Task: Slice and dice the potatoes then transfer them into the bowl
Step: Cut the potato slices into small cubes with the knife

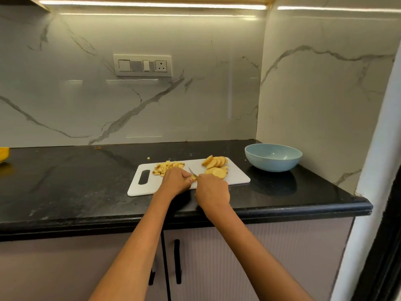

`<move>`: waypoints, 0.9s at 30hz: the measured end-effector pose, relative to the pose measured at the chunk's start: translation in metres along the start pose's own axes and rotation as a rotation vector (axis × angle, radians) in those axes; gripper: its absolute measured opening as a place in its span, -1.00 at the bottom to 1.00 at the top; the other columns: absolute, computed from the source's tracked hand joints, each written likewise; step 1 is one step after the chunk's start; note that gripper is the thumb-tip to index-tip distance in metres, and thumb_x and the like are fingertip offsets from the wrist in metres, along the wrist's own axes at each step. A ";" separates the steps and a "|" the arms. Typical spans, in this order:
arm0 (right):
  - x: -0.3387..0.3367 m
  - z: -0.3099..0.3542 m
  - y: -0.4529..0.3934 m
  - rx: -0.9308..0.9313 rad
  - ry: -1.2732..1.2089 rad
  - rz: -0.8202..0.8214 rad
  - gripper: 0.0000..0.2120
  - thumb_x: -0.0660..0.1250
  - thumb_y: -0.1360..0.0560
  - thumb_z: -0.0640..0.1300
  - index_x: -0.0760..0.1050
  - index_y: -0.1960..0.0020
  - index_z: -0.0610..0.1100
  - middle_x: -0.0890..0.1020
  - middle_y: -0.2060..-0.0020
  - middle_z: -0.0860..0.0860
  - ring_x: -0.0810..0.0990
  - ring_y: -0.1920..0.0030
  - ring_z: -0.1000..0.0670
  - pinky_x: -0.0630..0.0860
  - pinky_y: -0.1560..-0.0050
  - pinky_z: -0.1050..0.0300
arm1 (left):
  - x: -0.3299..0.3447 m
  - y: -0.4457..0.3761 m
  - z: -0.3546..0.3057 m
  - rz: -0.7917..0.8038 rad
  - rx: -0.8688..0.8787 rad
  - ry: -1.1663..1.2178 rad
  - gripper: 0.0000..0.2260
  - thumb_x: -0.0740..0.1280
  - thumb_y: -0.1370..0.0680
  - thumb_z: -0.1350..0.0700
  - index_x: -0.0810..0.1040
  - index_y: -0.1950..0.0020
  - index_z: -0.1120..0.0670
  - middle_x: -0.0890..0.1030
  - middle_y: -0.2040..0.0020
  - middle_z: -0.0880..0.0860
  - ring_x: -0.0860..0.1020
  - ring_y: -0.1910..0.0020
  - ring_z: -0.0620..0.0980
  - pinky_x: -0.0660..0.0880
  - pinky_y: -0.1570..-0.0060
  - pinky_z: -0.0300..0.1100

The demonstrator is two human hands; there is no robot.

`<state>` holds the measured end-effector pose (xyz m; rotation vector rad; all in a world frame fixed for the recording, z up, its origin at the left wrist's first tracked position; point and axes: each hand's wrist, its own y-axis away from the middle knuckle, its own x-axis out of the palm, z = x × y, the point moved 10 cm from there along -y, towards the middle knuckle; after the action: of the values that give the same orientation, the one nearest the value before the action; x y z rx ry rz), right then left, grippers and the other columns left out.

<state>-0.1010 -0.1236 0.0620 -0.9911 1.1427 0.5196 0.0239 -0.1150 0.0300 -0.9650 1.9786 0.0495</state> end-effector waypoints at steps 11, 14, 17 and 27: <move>0.003 0.010 0.008 -0.062 0.094 -0.015 -0.77 0.10 -0.60 -0.29 0.48 -0.16 -0.20 0.58 -0.06 -0.08 0.59 -0.02 -0.02 0.34 0.17 0.20 | -0.002 0.002 -0.004 -0.049 -0.002 0.049 -0.57 0.29 -0.44 0.30 0.24 0.57 0.02 0.26 0.54 -0.01 0.20 0.47 -0.12 0.17 0.41 -0.26; 0.000 0.002 0.005 -0.006 0.028 0.001 -0.78 0.09 -0.61 -0.29 0.47 -0.15 -0.21 0.57 -0.07 -0.09 0.59 -0.02 -0.04 0.39 0.15 0.19 | -0.004 0.007 -0.001 -0.081 -0.026 0.076 -0.80 0.30 -0.48 0.25 0.57 0.35 0.14 0.55 0.34 0.05 0.47 0.30 -0.07 0.41 0.21 -0.17; 0.001 -0.010 0.012 0.052 -0.058 0.011 -0.78 0.11 -0.61 -0.24 0.42 -0.22 -0.20 0.54 -0.12 -0.09 0.58 -0.06 -0.04 0.43 0.08 0.18 | -0.013 0.010 0.008 -0.160 -0.087 0.057 -0.69 0.35 -0.51 0.14 0.54 -0.23 0.20 0.54 -0.26 0.11 0.45 -0.27 0.05 0.33 -0.27 -0.14; -0.002 -0.006 0.021 0.011 -0.059 0.027 -0.75 0.12 -0.62 -0.21 0.37 -0.27 -0.19 0.54 -0.12 -0.09 0.58 -0.05 -0.04 0.34 0.14 0.19 | -0.014 0.008 0.008 -0.169 -0.035 0.077 -0.80 0.34 -0.52 0.17 0.63 -0.10 0.18 0.65 -0.05 0.12 0.56 -0.06 0.08 0.40 -0.01 -0.21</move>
<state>-0.1216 -0.1183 0.0554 -0.9460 1.1065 0.5602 0.0283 -0.0977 0.0331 -1.1690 1.9642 -0.0479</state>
